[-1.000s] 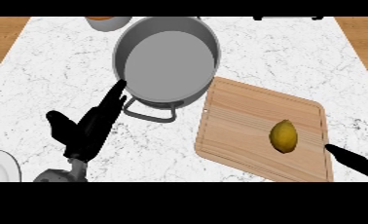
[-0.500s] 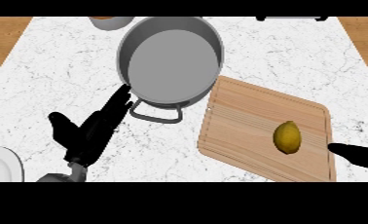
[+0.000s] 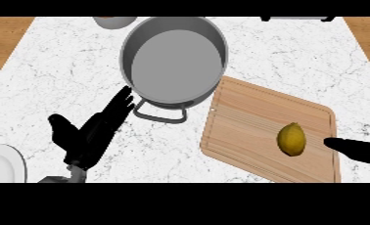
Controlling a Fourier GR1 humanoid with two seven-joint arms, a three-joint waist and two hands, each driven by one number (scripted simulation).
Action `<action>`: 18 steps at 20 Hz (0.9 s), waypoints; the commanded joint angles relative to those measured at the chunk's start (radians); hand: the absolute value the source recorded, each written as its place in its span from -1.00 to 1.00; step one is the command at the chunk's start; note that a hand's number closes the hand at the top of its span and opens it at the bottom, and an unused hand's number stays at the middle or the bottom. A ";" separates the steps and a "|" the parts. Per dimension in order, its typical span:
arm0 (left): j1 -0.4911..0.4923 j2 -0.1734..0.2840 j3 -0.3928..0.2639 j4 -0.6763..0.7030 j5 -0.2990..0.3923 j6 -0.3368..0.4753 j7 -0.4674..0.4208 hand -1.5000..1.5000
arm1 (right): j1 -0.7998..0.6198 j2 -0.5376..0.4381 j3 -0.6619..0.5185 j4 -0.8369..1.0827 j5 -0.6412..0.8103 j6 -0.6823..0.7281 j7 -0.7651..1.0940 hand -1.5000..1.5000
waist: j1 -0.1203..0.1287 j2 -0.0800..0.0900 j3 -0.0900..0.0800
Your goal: Pick the lemon from the cutting board and place it in the pot
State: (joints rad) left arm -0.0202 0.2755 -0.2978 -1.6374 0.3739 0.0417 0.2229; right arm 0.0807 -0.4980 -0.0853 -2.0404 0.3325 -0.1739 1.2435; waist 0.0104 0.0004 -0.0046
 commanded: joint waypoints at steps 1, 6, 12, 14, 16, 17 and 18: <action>-0.027 -0.001 0.014 0.020 0.004 -0.015 0.011 0.00 | -0.081 0.052 0.022 0.010 0.055 0.010 0.244 -1.00 | 0.000 0.003 0.001; 0.019 0.000 0.016 -0.008 0.005 -0.021 -0.003 0.00 | -0.101 0.078 0.029 0.093 0.084 0.065 0.244 -1.00 | 0.007 0.001 0.001; -0.025 -0.012 0.021 -0.022 0.003 0.003 0.049 0.00 | -0.037 0.151 0.110 0.143 0.214 0.094 0.244 -1.00 | 0.000 0.000 0.001; -0.005 -0.003 0.024 -0.020 -0.001 -0.012 0.032 0.00 | -0.025 0.166 0.089 0.129 0.228 0.112 0.244 -1.00 | -0.005 -0.001 0.001; -0.008 -0.025 0.013 -0.005 -0.020 -0.003 0.011 0.00 | -0.061 0.209 0.098 0.155 0.267 0.125 0.244 -1.00 | -0.001 0.001 0.001; 0.037 -0.012 0.015 -0.002 -0.011 -0.025 -0.005 0.00 | -0.056 0.190 0.052 0.137 0.231 0.155 0.244 -1.00 | -0.004 -0.001 0.002; -0.012 0.010 0.049 -0.045 0.023 -0.027 0.056 0.00 | -0.057 0.244 0.101 0.147 0.290 0.141 0.244 -1.00 | 0.000 -0.001 0.002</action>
State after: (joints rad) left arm -0.0287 0.2684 -0.2717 -1.6517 0.3763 0.0264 0.2529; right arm 0.0540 -0.3141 -0.0100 -1.8888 0.5581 -0.0837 1.2471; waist 0.0086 0.0006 -0.0031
